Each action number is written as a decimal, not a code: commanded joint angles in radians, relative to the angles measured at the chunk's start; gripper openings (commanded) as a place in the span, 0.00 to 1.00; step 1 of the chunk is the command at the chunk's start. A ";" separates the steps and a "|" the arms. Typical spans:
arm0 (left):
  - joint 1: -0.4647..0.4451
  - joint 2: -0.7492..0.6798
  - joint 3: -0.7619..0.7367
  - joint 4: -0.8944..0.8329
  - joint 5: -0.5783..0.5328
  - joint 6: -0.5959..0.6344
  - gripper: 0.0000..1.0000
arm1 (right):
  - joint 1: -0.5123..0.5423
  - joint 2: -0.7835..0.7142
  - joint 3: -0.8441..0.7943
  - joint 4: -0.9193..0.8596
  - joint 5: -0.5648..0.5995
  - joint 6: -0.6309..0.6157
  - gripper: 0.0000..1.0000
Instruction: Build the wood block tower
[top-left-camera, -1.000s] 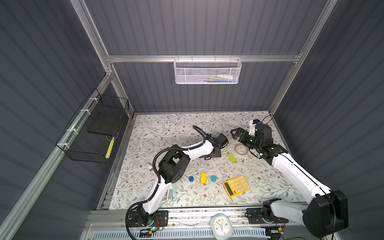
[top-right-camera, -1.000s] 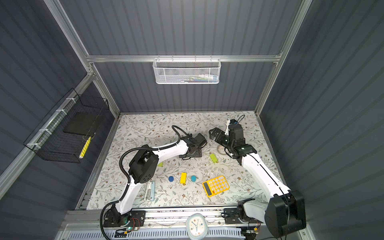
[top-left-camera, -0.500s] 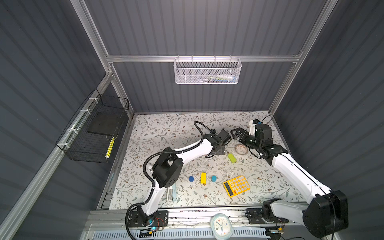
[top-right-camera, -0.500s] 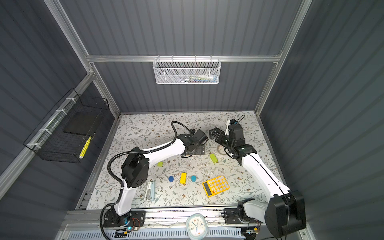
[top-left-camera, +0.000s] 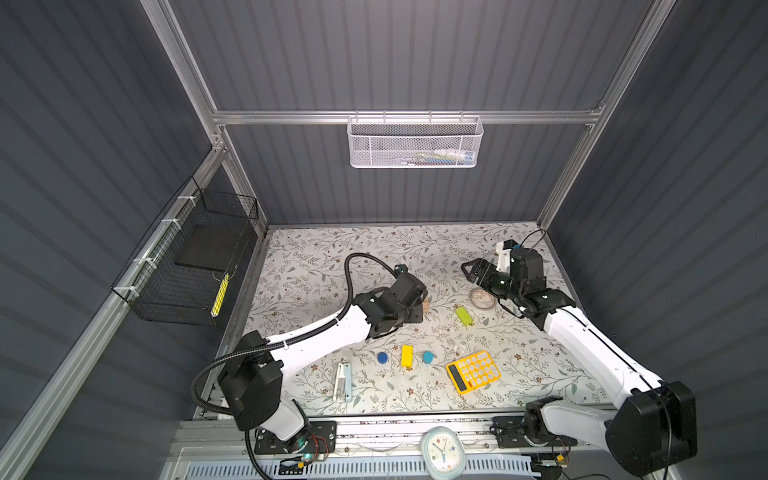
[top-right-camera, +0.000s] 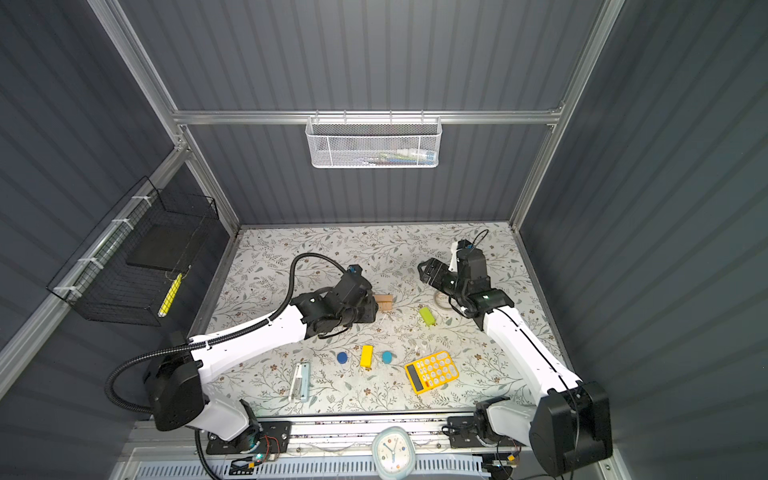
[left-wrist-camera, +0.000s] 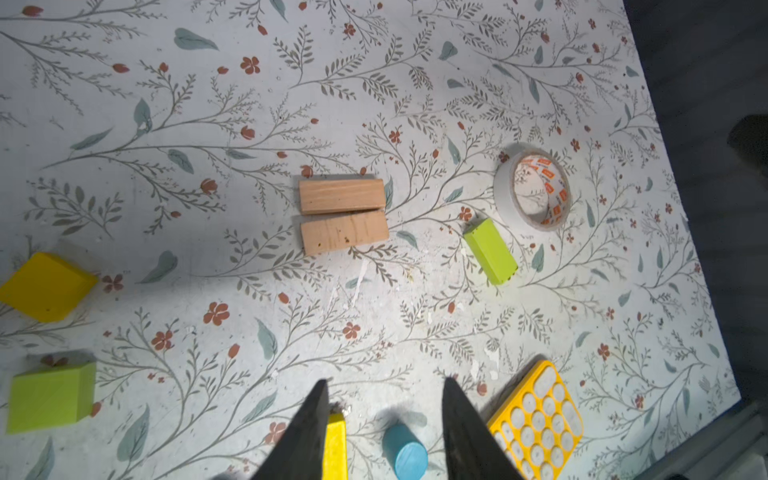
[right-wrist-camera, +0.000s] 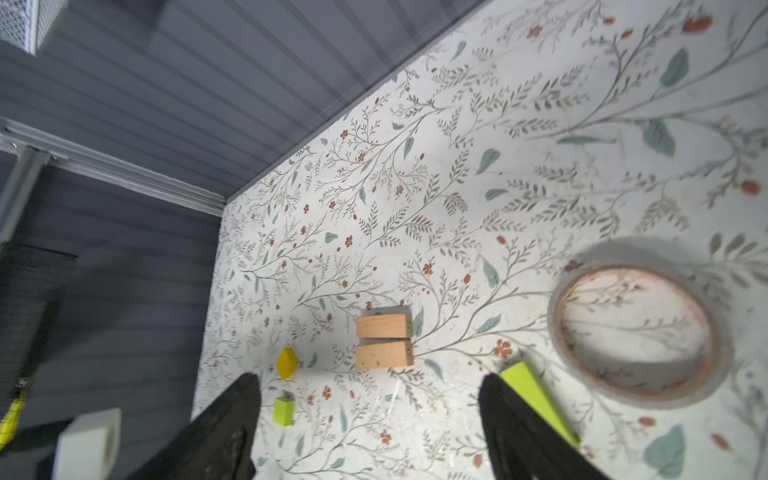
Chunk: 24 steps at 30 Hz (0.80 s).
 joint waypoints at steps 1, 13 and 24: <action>0.038 -0.041 -0.104 0.105 0.098 -0.025 0.30 | 0.014 0.000 -0.020 -0.029 -0.049 -0.007 0.65; 0.171 0.072 -0.258 0.324 0.296 -0.059 0.00 | 0.179 0.142 -0.091 -0.027 -0.027 0.013 0.00; 0.237 0.255 -0.228 0.382 0.365 -0.049 0.00 | 0.247 0.321 -0.078 0.026 -0.033 0.040 0.00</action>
